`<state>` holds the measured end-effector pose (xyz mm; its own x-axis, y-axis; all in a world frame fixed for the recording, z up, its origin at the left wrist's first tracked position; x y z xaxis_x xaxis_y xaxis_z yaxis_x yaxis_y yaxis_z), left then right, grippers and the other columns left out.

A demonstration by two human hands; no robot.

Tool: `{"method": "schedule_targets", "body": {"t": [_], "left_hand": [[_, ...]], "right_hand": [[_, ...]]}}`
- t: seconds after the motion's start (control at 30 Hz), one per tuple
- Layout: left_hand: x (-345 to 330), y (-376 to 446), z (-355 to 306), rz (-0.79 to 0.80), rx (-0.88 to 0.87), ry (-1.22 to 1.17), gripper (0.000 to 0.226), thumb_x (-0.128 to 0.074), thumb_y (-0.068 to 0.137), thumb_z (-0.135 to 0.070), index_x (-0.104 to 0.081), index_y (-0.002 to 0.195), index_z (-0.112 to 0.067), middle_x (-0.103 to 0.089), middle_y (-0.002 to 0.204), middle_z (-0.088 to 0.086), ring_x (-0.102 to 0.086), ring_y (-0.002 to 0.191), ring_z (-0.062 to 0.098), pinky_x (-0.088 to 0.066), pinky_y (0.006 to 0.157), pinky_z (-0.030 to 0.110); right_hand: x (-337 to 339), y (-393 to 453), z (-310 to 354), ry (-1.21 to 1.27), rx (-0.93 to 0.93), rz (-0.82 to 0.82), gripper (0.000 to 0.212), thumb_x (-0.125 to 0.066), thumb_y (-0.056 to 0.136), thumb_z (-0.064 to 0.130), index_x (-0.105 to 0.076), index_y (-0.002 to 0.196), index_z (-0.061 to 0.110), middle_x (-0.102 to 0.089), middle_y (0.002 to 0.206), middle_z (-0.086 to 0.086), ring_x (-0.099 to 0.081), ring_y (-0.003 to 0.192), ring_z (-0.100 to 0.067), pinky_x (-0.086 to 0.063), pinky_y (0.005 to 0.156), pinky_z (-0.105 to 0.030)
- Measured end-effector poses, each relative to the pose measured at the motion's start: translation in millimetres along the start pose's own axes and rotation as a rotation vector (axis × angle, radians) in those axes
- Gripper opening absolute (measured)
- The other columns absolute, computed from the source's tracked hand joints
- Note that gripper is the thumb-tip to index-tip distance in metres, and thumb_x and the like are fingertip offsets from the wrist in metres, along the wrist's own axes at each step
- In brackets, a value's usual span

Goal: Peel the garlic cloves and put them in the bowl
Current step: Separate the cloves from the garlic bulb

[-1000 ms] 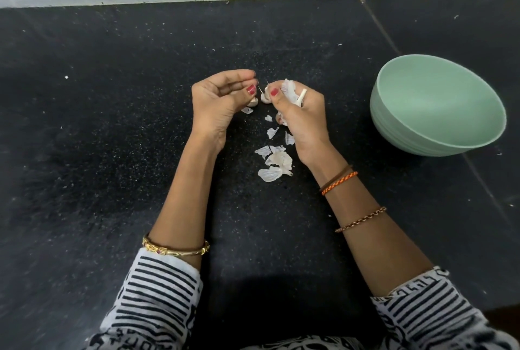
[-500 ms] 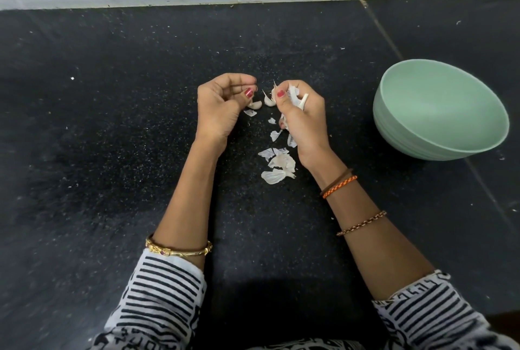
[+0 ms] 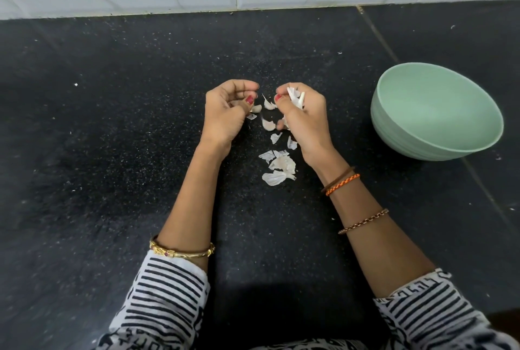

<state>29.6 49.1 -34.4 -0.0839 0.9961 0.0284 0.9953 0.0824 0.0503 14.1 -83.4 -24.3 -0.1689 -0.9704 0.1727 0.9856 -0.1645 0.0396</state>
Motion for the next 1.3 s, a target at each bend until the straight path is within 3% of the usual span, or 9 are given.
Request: {"method": "schedule_targets", "body": {"t": [0.23,0.4,0.5,0.6,0.73,0.83,0.9,1.03,1.3], "left_hand": [[2,4,7,-0.024,-0.034,0.201,0.038,-0.045,0.084,0.015,-0.063,0.089,-0.018,-0.061,0.081,-0.010,-0.056,0.071,-0.001,-0.045,0.069,0.011],[4,4,6,0.035,-0.050,0.200,0.030,-0.055,0.085,0.007,-0.065,0.084,-0.022,-0.066,0.080,-0.005,-0.063,0.075,0.007,-0.051,0.074,0.020],[4,3,7,0.047,-0.048,0.172,0.026,-0.056,0.087,0.003,-0.067,0.085,-0.021,-0.067,0.081,-0.003,-0.066,0.078,0.011,-0.053,0.076,0.024],[6,3,6,0.007,-0.041,0.164,0.024,-0.054,0.088,0.003,-0.069,0.091,-0.016,-0.068,0.083,-0.003,-0.063,0.069,0.001,-0.048,0.064,0.016],[10,5,4,-0.072,-0.057,0.128,0.019,-0.060,0.087,-0.004,-0.070,0.088,-0.020,-0.069,0.083,-0.004,-0.061,0.064,0.008,-0.050,0.062,0.025],[8,2,-1,-0.014,-0.074,0.097,0.017,-0.065,0.084,-0.004,-0.071,0.083,-0.021,-0.069,0.074,-0.003,-0.058,0.063,0.012,-0.046,0.053,0.024],[1,-3,-7,0.072,-0.069,0.042,0.017,-0.064,0.082,0.002,-0.070,0.085,-0.014,-0.067,0.063,-0.009,-0.058,0.059,0.001,-0.042,0.051,0.013],[-11,-9,-13,0.165,-0.108,-0.009,0.024,-0.063,0.081,0.008,-0.065,0.102,-0.005,-0.067,0.060,-0.015,-0.059,0.058,-0.007,-0.040,0.054,0.004],[-9,-8,-11,0.106,-0.078,0.012,0.008,-0.067,0.080,-0.002,-0.071,0.081,-0.009,-0.068,0.068,-0.004,-0.054,0.056,-0.003,-0.039,0.050,0.010]], "right_hand": [[11,2,1,-0.036,-0.001,-0.061,0.013,-0.058,0.088,0.009,-0.068,0.093,0.015,-0.059,0.069,0.009,-0.053,0.047,0.002,-0.048,0.051,-0.020],[2,-1,6,-0.514,0.130,0.215,0.019,-0.077,0.074,0.026,-0.072,0.091,0.021,-0.065,0.076,0.009,-0.062,0.078,-0.011,-0.050,0.074,-0.030],[-5,-6,7,-0.852,0.150,0.305,0.024,-0.071,0.080,0.033,-0.069,0.103,0.024,-0.067,0.097,-0.001,-0.059,0.095,-0.020,-0.042,0.072,-0.028],[-6,-6,7,-0.945,0.168,0.309,0.023,-0.066,0.085,0.032,-0.067,0.107,0.025,-0.065,0.105,-0.004,-0.057,0.102,-0.023,-0.041,0.076,-0.030],[-1,-1,3,-0.531,0.120,0.131,0.009,-0.066,0.084,0.021,-0.073,0.085,0.016,-0.070,0.084,-0.008,-0.063,0.079,-0.022,-0.050,0.071,-0.036],[7,1,2,-0.190,0.072,0.003,0.012,-0.063,0.086,0.011,-0.073,0.081,0.014,-0.070,0.078,-0.001,-0.061,0.066,-0.004,-0.047,0.059,-0.021],[10,1,2,-0.036,0.049,-0.022,0.019,-0.059,0.089,0.008,-0.069,0.075,0.018,-0.067,0.070,0.005,-0.057,0.055,0.005,-0.040,0.050,-0.011],[11,-2,-2,0.046,-0.008,-0.032,0.020,-0.058,0.090,0.009,-0.066,0.076,0.020,-0.062,0.064,0.009,-0.053,0.049,0.008,-0.038,0.042,-0.011],[9,-2,-2,0.107,0.102,-0.053,0.008,-0.064,0.085,0.006,-0.070,0.090,0.004,-0.064,0.071,0.007,-0.059,0.058,0.008,-0.041,0.051,-0.006]]}}
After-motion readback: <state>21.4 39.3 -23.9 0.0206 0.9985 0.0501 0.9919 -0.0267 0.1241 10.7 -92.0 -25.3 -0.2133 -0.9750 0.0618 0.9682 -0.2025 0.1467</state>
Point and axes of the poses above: each hand's wrist, its own y-axis towards the middle knuckle, its own x-axis out of the back of the hand, z = x × y, the point moved 3 cm from there along y, towards the middle knuckle
